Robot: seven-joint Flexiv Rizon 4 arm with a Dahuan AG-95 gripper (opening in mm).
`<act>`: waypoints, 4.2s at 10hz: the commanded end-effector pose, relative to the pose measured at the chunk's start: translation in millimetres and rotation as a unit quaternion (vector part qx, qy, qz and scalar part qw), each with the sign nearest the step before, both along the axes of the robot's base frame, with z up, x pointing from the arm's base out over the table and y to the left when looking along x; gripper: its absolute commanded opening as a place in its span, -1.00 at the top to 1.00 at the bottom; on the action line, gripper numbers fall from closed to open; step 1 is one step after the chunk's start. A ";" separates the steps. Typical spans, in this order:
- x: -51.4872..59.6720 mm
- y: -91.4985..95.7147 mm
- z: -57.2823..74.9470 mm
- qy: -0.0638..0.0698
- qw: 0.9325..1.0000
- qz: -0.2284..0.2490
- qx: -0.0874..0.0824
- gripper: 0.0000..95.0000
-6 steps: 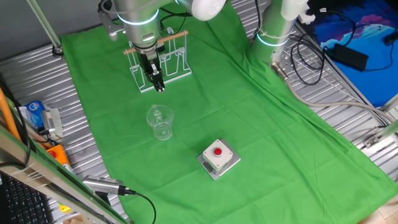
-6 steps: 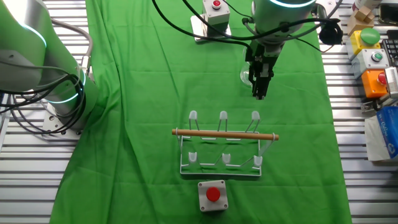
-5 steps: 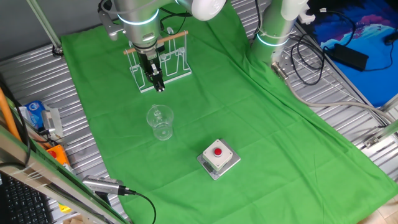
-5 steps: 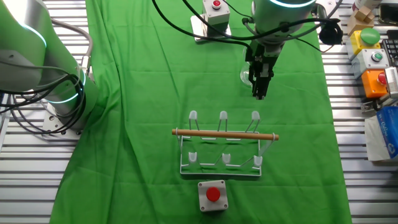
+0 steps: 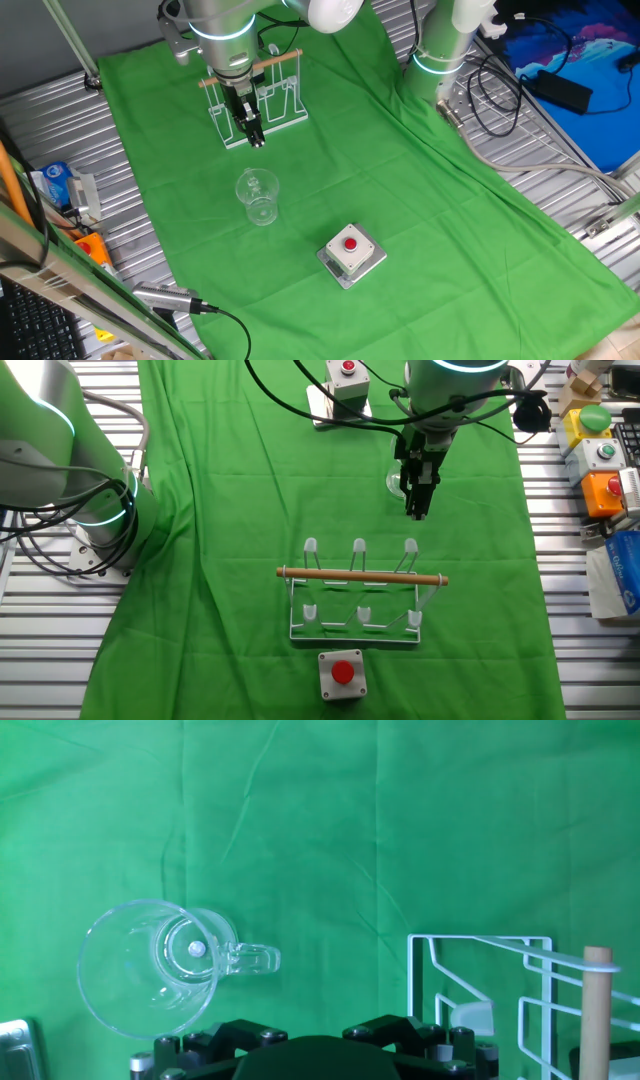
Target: Put the cup on the cup rack
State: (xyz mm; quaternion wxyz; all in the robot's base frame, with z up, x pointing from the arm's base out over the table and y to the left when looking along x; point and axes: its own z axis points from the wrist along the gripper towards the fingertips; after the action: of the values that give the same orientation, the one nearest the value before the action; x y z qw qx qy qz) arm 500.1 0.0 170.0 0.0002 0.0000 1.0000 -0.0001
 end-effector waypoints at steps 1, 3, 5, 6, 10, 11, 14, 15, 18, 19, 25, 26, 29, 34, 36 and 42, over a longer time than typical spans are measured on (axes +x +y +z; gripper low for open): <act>-0.1 0.0 0.0 -0.031 0.996 0.082 0.008 1.00; -0.1 0.0 0.0 -0.029 0.996 0.082 0.003 1.00; -0.1 0.0 0.0 -0.028 0.996 0.082 0.003 1.00; -0.1 0.0 0.0 -0.028 0.996 0.082 0.002 1.00; -0.1 0.0 0.0 -0.028 0.996 0.082 0.002 1.00; -0.1 0.0 0.0 -0.028 0.996 0.083 0.002 1.00; -0.2 0.1 0.2 -0.028 0.996 0.086 0.002 1.00; -0.2 0.1 0.2 -0.026 0.996 0.091 0.002 1.00; -0.3 0.1 0.2 -0.028 0.996 0.087 0.001 1.00; -0.3 0.1 0.2 -0.028 0.995 0.091 0.001 1.00; -0.3 0.1 0.2 -0.030 0.989 0.147 0.000 1.00; -0.3 0.1 0.2 -0.027 0.985 0.171 -0.001 1.00; -0.3 0.1 0.2 -0.013 0.968 0.252 0.003 1.00; -0.3 0.1 0.2 0.015 0.947 0.320 0.011 1.00; -0.3 0.1 0.2 0.018 0.945 0.326 0.011 1.00; 12.3 30.2 9.9 0.046 0.938 0.344 -0.001 1.00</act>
State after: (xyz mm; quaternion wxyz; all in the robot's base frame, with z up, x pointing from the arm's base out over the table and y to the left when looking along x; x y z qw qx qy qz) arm 512.3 30.1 179.7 -0.0459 -0.3428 0.9383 -0.0007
